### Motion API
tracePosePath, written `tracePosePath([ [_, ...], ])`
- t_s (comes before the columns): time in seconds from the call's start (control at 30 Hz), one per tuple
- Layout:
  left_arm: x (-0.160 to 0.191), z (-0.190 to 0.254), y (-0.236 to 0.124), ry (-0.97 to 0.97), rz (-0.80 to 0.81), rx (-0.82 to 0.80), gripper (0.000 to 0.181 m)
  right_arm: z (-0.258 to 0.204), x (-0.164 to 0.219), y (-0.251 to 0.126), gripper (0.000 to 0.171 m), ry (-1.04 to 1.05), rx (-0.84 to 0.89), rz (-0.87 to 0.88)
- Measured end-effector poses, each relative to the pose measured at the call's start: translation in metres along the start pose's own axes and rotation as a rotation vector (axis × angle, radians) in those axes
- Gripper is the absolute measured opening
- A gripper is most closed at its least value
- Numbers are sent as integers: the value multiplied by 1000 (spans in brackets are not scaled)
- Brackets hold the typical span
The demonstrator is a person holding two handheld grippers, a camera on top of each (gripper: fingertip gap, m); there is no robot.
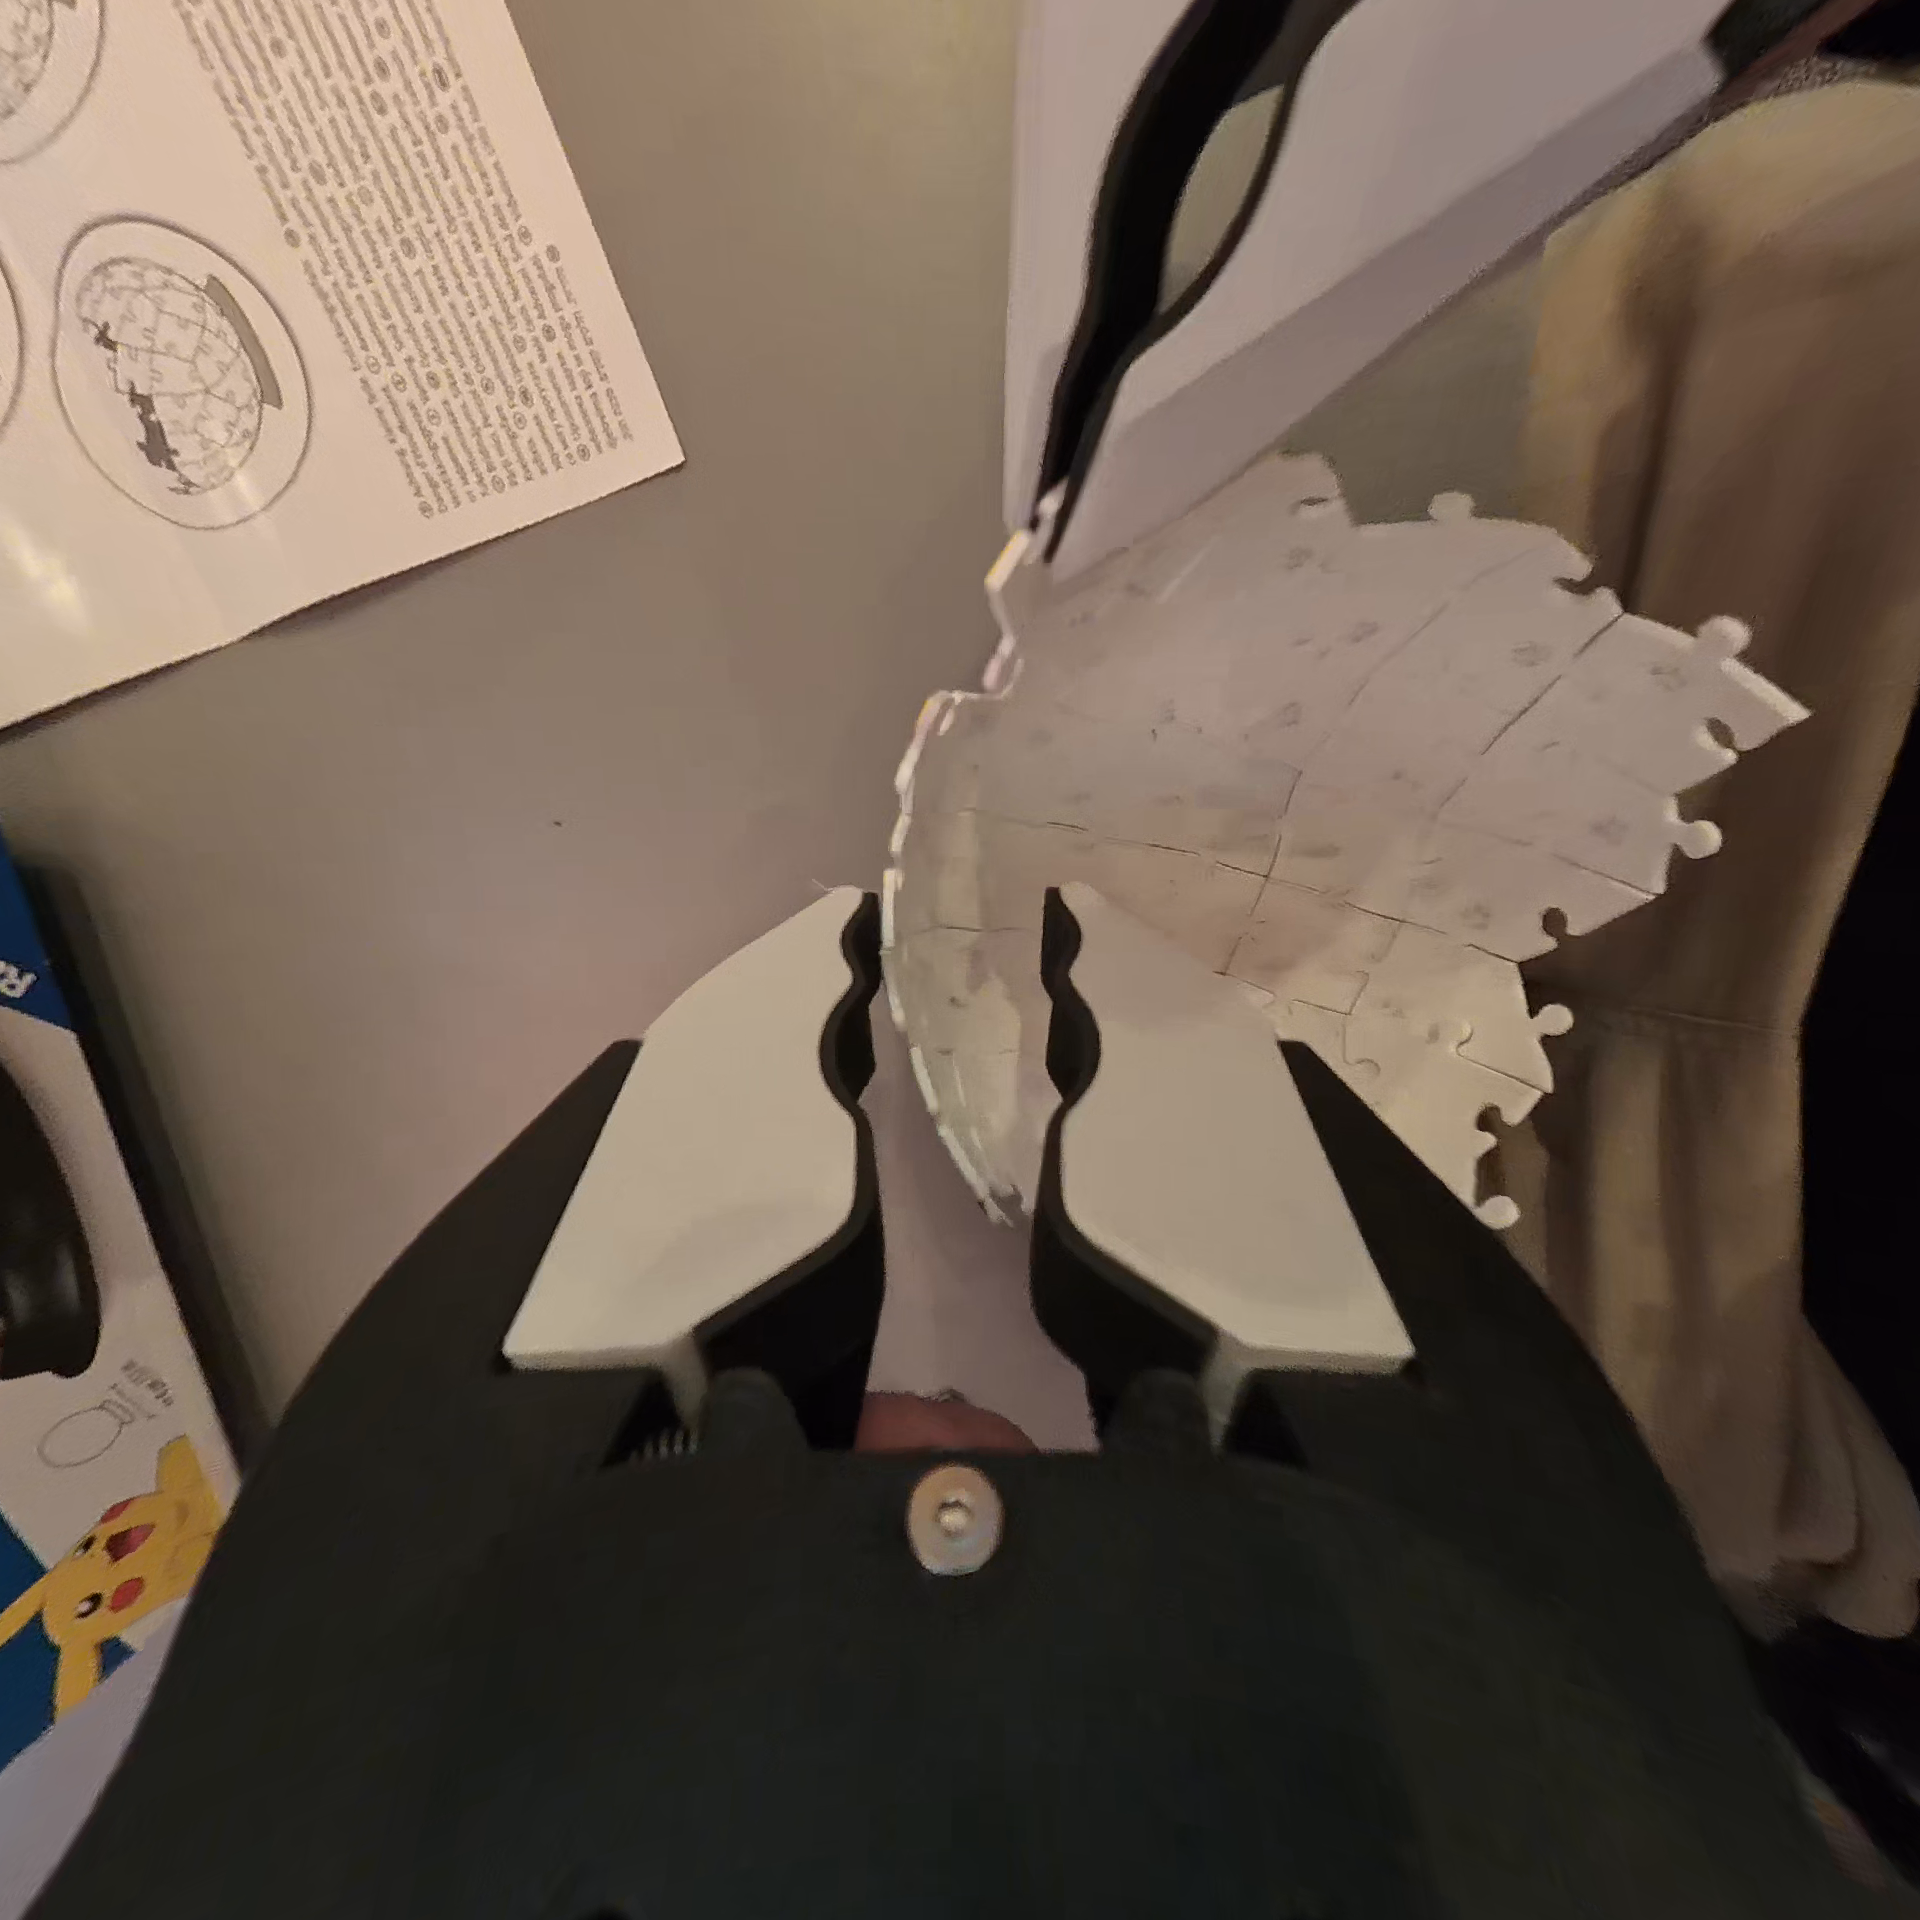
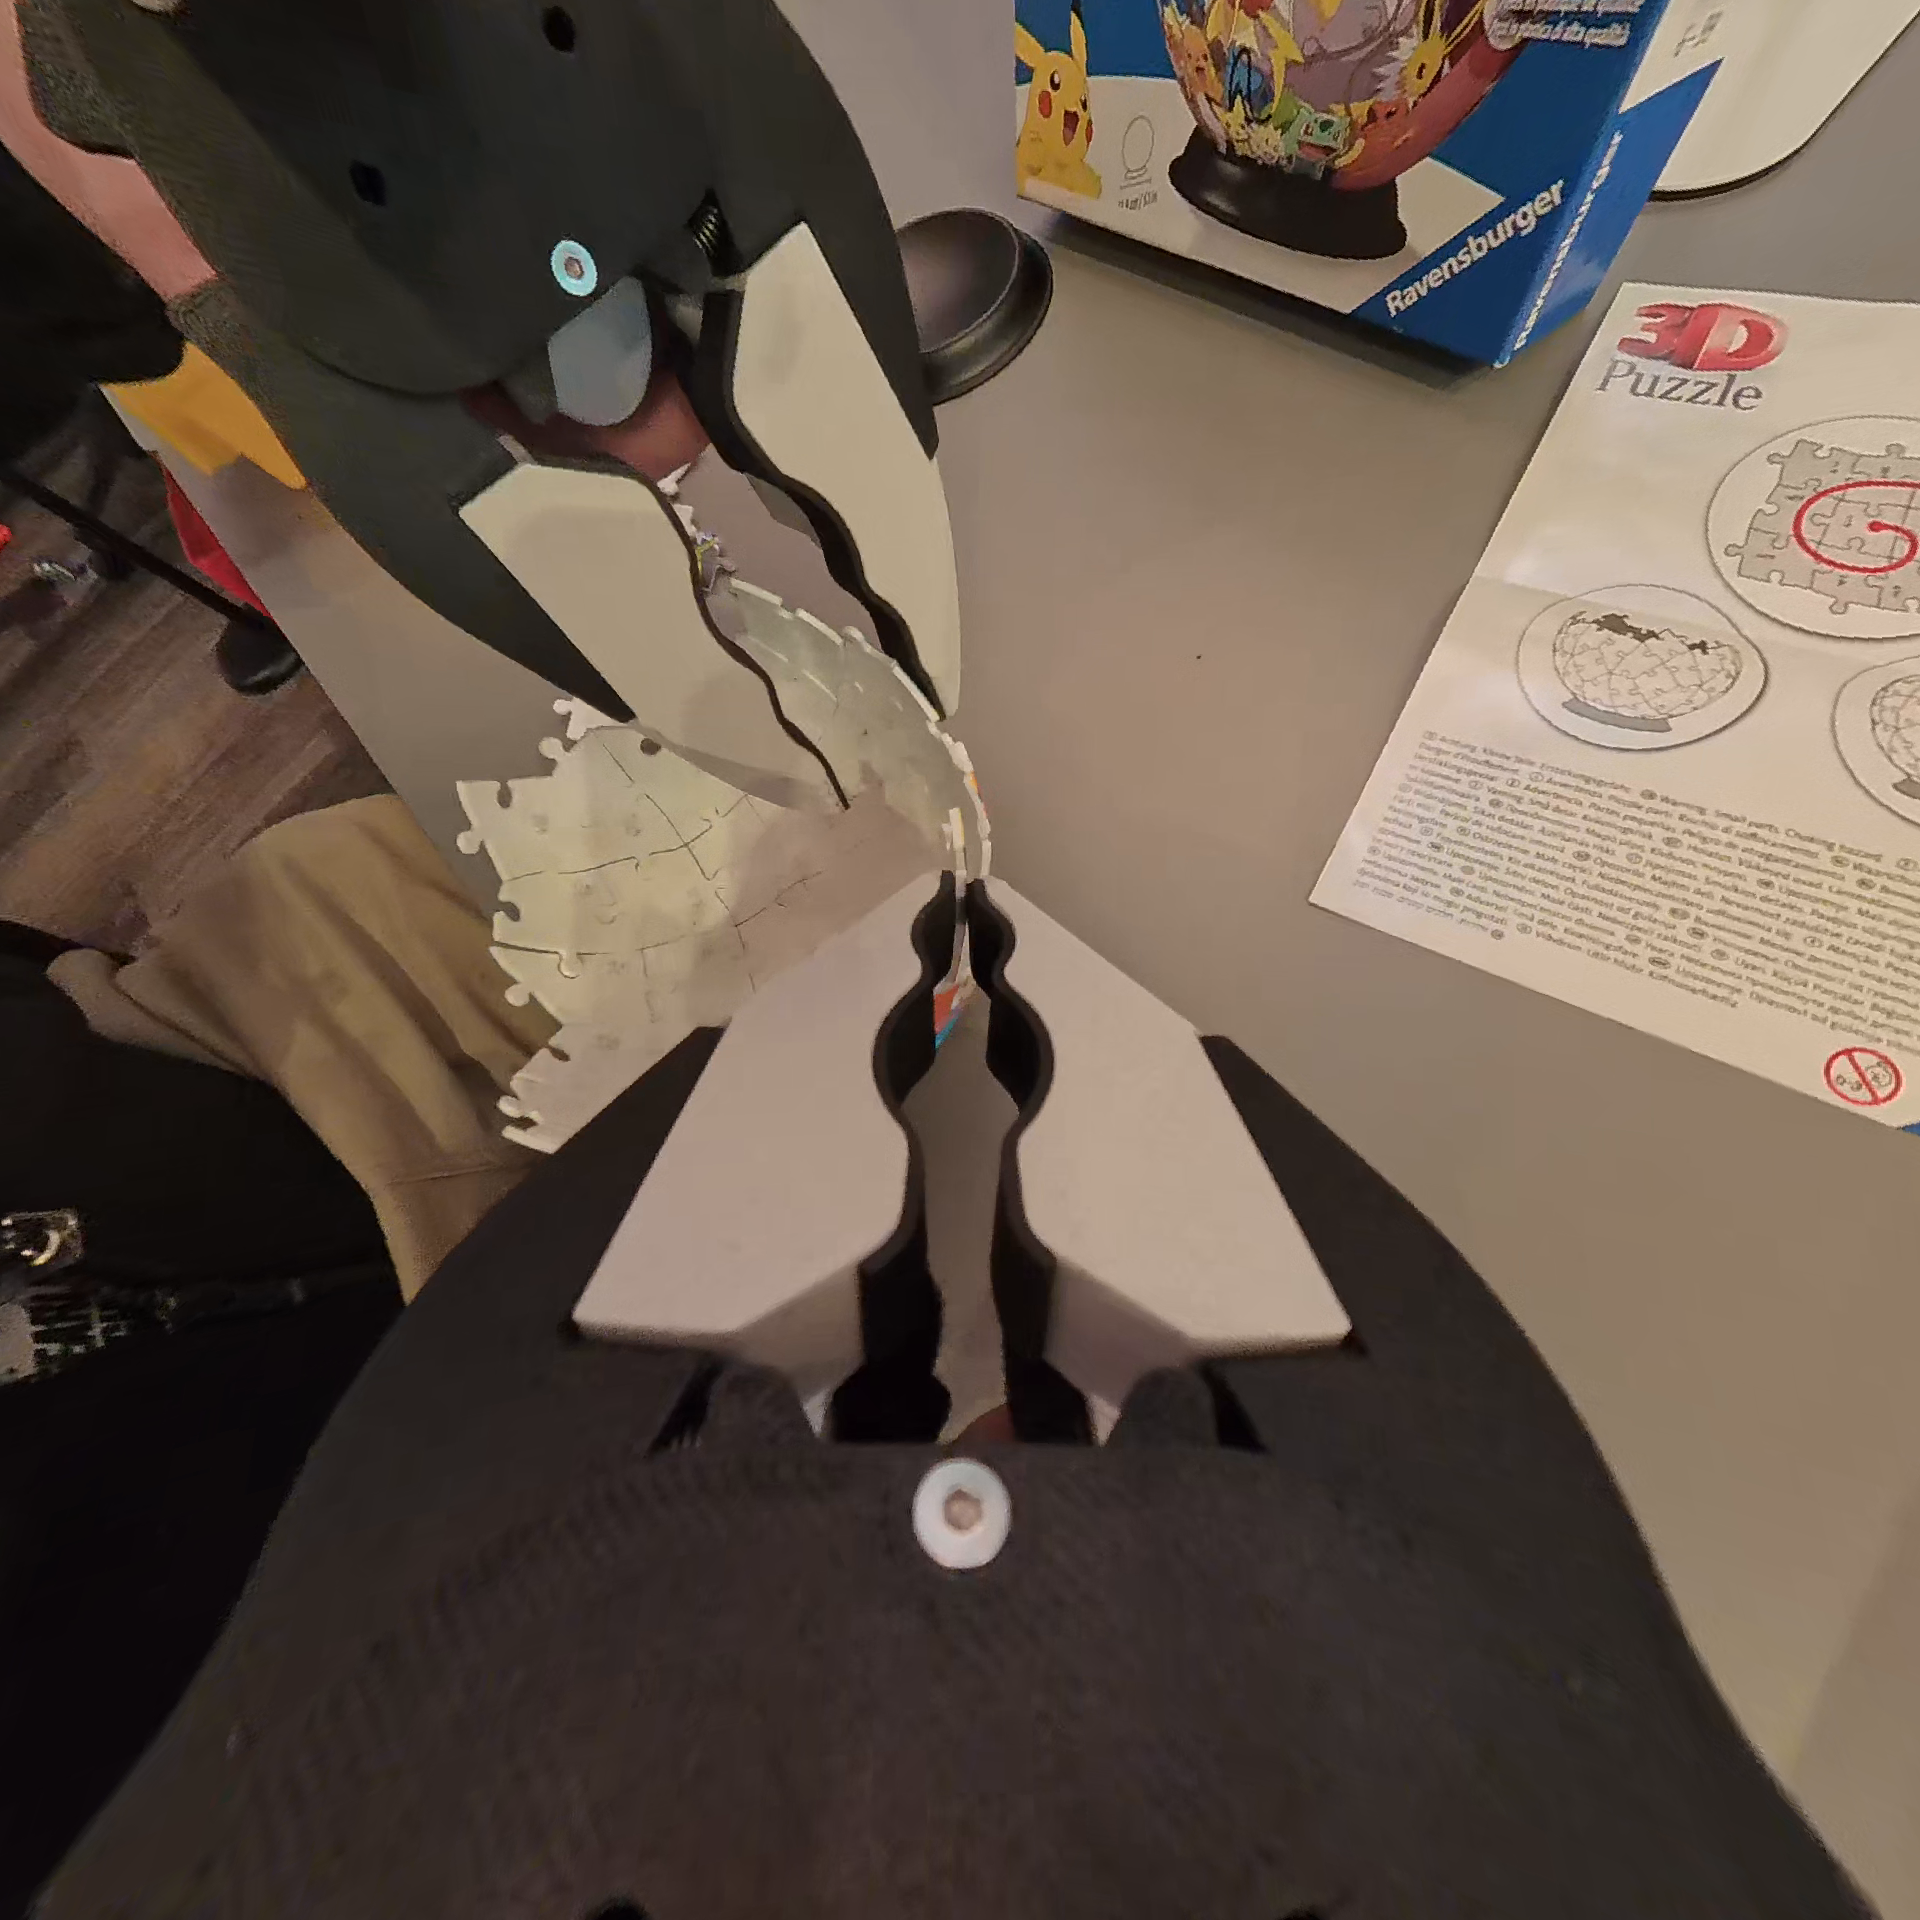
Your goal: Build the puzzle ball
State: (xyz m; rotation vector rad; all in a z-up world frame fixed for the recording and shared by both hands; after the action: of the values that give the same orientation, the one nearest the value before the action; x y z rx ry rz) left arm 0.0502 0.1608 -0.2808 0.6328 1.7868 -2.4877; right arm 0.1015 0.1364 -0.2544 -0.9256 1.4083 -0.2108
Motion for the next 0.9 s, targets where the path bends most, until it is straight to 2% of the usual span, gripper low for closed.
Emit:
tracePosePath([
  [0.37, -3, -11, 16, 63, -150, 59, 12, 4, 7, 14, 0, -50, 17, -57],
  [0.9, -3, -12, 20, 25, -198, 95, 8, 8, 17, 17, 0, -160, 43, -123],
])
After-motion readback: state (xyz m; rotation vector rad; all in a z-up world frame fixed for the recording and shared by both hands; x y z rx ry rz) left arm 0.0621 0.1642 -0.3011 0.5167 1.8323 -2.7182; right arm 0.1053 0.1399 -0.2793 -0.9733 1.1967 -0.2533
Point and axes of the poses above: each gripper's, where its closed fingertips meet, y out along the fingers, x out of its underside, z = x × y across the jaws, the point moved 1 cm from there along -y, back along the fingers, and after that the axes turned 14 degrees about x, right-handed, at the moved point
